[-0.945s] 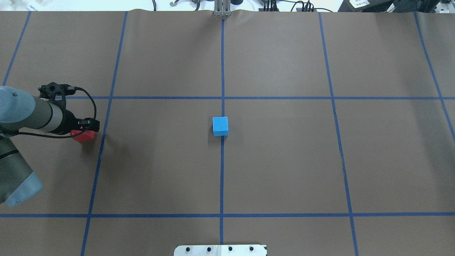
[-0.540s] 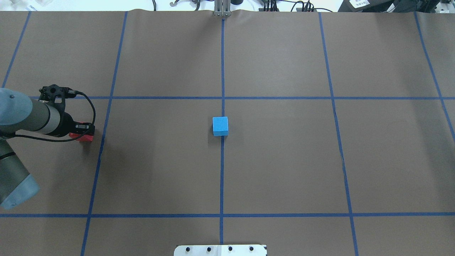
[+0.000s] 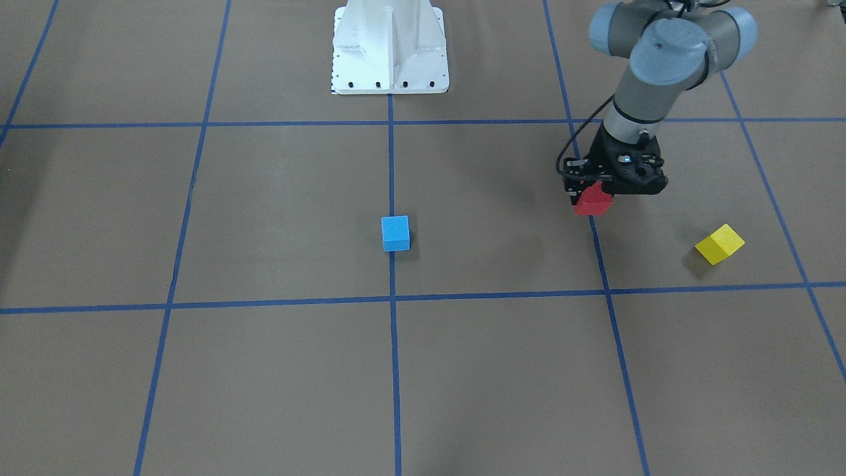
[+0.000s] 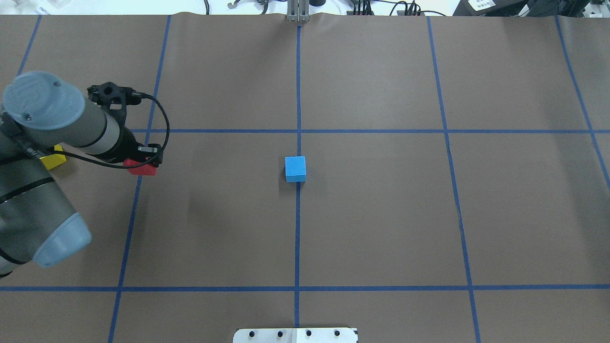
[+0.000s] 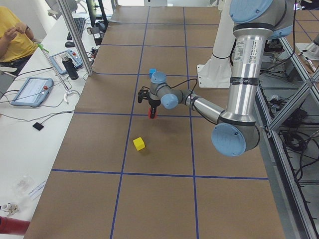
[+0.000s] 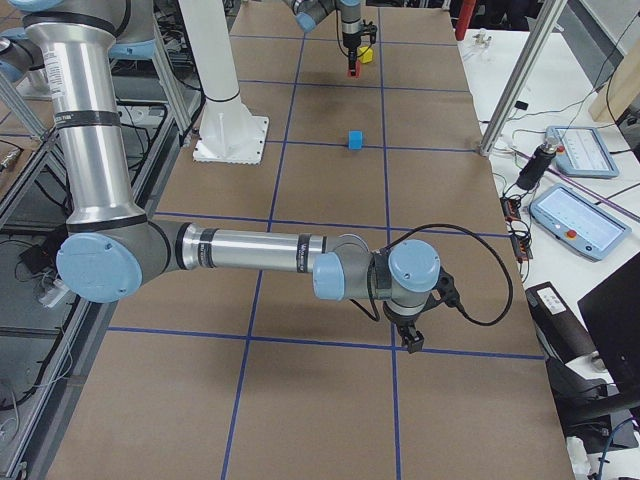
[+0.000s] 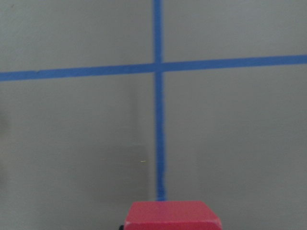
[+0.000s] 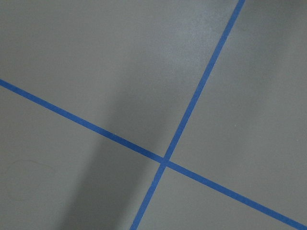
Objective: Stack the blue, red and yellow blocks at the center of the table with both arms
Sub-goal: 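Carry the red cube with the left gripper above the blue cube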
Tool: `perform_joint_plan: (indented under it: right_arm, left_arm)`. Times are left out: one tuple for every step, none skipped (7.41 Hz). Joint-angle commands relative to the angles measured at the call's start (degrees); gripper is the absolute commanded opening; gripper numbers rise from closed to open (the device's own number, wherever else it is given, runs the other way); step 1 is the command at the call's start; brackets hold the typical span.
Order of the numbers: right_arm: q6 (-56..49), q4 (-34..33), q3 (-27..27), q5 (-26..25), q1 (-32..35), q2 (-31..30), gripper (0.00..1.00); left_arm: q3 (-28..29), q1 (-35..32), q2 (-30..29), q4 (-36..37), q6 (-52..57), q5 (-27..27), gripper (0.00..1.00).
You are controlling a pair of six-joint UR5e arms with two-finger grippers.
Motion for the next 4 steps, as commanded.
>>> perform_joint_plan:
  right_arm:
    - [1.5, -0.2, 0.0, -2.9, 0.1, -2.6, 0.99]
    - [5.1, 0.1, 0.2, -3.0, 0.3, -3.6, 0.97]
    - [6.3, 0.1, 0.1, -3.4, 0.4, -3.8, 0.95]
    - [7.4, 0.2, 0.7, -5.1, 0.5, -4.6, 0.95]
  left_arm:
    - [5.0, 3.1, -15.6, 10.2, -1.2, 0.1, 0.00]
    - [11.1, 5.4, -22.3, 10.0, -5.6, 0.3, 0.00]
    - [16.8, 6.9, -27.8, 9.9, -6.4, 2.8, 0.00]
    - [21.4, 7.9, -31.6, 9.5, -8.1, 3.7, 0.00]
